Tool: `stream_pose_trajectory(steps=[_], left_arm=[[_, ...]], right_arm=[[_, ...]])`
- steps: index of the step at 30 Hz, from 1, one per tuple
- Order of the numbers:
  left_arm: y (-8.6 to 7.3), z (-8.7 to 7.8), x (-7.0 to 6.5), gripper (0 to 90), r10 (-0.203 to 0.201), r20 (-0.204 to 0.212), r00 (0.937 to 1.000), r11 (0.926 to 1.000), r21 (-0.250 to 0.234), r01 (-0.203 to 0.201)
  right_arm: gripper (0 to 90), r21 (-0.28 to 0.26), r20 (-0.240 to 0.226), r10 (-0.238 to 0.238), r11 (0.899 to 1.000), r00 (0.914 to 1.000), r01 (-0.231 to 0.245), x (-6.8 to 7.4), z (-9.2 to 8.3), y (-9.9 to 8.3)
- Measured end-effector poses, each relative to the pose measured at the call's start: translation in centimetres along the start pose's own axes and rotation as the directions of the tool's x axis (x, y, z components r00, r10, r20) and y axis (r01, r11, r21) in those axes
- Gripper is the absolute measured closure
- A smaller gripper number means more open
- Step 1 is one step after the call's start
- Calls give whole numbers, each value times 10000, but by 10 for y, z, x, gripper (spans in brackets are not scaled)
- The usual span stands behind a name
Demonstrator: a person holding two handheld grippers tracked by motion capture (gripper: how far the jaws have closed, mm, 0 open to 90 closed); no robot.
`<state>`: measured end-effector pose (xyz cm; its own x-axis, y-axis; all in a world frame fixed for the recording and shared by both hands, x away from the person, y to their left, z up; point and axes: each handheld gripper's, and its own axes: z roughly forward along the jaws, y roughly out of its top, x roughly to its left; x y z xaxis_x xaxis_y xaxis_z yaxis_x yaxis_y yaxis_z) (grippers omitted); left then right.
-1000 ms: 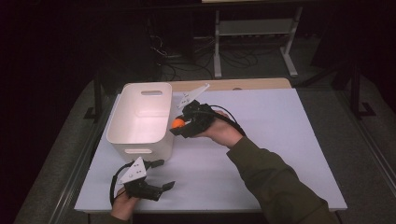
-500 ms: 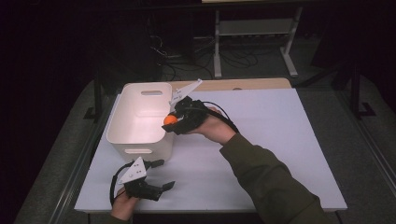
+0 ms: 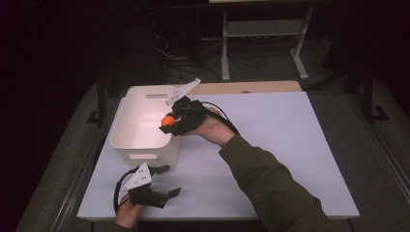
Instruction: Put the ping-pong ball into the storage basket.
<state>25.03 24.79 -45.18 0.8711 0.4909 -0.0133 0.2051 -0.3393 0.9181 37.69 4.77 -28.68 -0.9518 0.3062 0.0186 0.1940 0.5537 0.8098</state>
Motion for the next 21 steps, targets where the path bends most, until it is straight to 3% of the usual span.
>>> stream_pose_trajectory(steps=[21], left_arm=[[0, 0, 0, 142, 20, -11, 10000, 10000, -43, -20]], right_arm=[[494, 408, -180, -61, 9991, 9998, 68, 3, 30, -1]])
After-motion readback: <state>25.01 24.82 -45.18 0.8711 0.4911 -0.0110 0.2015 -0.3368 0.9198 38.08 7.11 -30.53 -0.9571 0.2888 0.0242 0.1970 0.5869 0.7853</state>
